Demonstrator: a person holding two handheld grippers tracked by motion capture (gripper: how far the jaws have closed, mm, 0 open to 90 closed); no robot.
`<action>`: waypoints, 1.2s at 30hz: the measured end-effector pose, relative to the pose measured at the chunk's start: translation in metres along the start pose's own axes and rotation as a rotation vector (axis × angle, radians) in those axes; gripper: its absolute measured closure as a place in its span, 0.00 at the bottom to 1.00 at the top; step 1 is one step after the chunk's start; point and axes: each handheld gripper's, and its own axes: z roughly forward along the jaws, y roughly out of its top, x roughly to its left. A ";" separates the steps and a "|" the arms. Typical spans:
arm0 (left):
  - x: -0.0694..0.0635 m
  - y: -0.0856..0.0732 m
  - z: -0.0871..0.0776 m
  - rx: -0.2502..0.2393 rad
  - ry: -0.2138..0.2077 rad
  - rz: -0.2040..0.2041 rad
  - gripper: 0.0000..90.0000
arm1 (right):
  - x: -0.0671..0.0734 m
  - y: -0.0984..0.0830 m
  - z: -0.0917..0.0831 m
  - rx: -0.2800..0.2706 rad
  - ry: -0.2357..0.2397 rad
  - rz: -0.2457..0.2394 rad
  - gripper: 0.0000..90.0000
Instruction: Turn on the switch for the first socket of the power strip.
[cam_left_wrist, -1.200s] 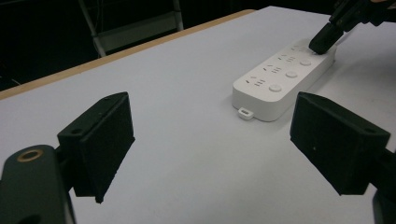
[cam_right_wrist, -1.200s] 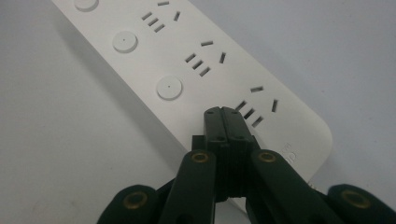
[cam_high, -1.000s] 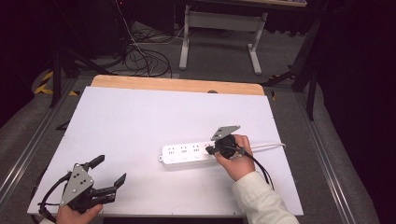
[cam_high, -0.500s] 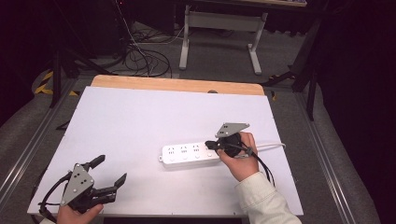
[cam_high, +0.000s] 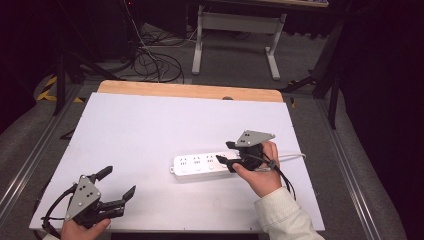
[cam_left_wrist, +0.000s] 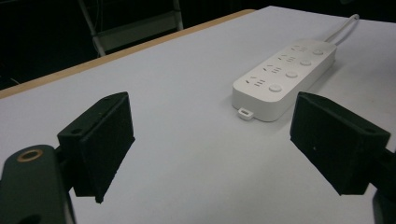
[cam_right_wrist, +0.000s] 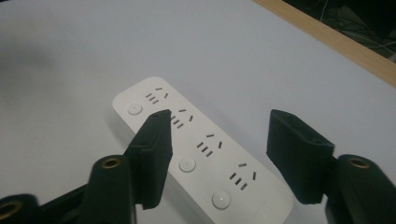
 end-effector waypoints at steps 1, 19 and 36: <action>0.000 0.000 0.000 0.001 0.001 -0.004 0.16 | 0.000 0.000 -0.002 -0.007 0.003 0.005 0.42; 0.000 0.000 -0.001 -0.002 0.003 0.000 0.16 | 0.007 -0.009 -0.044 -0.129 -0.027 0.042 0.19; 0.000 0.000 -0.002 -0.013 -0.001 0.000 0.15 | 0.014 -0.052 -0.082 -0.219 -0.017 0.114 0.10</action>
